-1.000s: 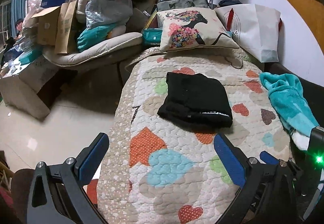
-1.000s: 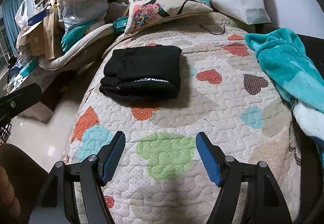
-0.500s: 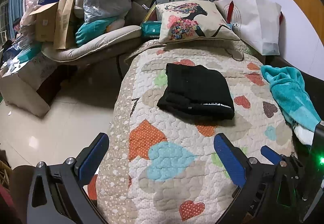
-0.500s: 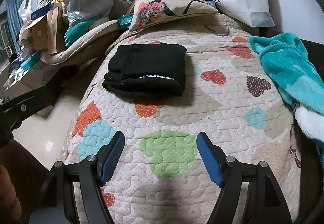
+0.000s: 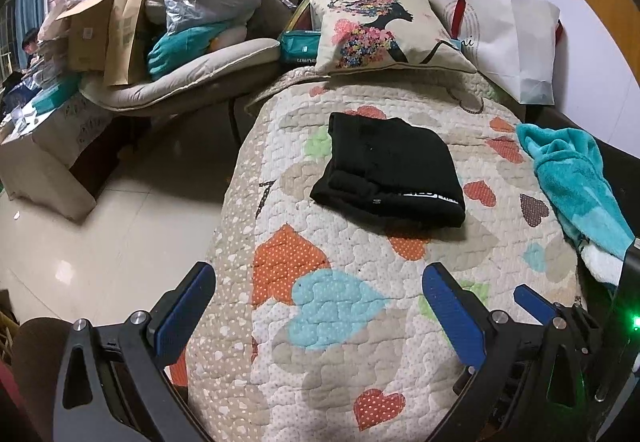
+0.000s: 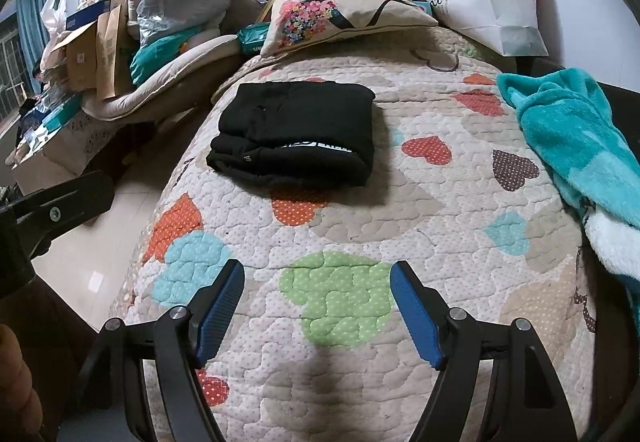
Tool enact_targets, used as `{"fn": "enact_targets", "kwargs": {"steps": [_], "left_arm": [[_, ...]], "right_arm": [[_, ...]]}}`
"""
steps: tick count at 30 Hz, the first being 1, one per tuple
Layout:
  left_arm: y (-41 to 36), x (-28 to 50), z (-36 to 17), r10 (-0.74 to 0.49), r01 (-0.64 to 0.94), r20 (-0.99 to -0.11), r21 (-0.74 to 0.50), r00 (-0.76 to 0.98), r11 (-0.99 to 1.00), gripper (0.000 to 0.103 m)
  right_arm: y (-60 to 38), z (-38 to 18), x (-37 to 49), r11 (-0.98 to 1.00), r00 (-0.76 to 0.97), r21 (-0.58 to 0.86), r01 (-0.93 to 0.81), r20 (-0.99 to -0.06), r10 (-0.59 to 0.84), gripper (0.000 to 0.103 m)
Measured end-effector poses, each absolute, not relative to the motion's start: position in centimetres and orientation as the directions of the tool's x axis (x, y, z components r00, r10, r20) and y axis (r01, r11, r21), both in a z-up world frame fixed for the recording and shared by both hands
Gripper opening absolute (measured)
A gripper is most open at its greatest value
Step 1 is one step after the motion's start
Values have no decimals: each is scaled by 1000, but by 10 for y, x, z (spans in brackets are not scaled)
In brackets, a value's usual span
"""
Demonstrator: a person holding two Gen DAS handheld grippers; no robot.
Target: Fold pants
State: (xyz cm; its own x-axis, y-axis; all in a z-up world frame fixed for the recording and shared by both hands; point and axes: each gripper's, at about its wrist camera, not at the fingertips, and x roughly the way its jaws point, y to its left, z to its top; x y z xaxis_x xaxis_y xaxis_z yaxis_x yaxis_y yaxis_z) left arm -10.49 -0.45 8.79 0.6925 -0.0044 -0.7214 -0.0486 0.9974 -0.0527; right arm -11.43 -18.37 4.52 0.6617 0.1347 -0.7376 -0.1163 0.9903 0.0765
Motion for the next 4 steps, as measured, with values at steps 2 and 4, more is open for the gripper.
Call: {"fn": "enact_targets", "kwargs": {"steps": [2,4], "left_arm": [[-4,-105,86,-8,-50,-725,-59,689,997,103],[-3,-104,85,-12,-51,-729,-64,684,997,103]], "right_arm": [[-184,45,-115,991,661,75,-114,-739,132,81],[-184,44,-115,991,659,75,-112,-740,131,82]]}}
